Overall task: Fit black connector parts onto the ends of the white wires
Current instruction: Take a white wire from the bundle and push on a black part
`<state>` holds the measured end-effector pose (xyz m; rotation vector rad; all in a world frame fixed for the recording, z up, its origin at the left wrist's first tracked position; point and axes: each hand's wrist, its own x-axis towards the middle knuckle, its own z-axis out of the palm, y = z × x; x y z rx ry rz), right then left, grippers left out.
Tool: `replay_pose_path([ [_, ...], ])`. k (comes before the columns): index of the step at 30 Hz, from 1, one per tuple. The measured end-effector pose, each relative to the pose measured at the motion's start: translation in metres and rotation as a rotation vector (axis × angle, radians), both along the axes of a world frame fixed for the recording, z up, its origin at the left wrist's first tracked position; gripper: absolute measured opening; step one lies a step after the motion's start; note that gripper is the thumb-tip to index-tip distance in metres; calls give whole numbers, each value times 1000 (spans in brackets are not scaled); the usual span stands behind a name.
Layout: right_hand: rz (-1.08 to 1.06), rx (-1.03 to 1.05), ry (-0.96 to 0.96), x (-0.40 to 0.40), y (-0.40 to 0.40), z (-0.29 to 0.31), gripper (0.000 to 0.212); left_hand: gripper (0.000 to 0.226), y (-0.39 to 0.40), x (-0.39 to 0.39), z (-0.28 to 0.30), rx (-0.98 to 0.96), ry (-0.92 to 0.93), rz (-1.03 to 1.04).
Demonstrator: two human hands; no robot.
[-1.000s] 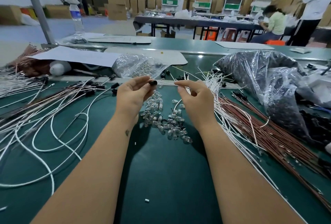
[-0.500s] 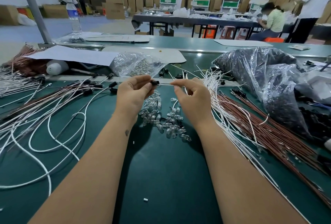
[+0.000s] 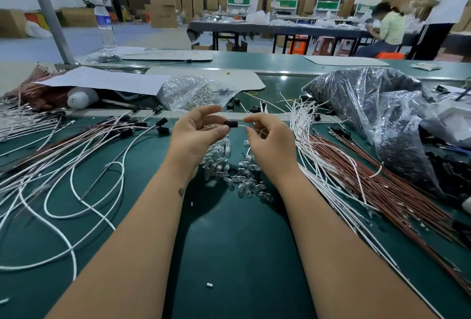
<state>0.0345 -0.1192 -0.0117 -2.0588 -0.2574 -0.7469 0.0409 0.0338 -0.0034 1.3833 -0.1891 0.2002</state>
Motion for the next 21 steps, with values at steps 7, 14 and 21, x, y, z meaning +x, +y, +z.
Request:
replay_pose_path([
  [7,74,20,-34,-3,2,-1,25,6,0,-4,4,-10,5,33],
  [14,157,-128,-103,-12,11,2,24,15,0,-6,3,85,-17,6],
  [21,-252,-380,-56,-8,-2,1,13,21,22,4,3,221,-26,662],
])
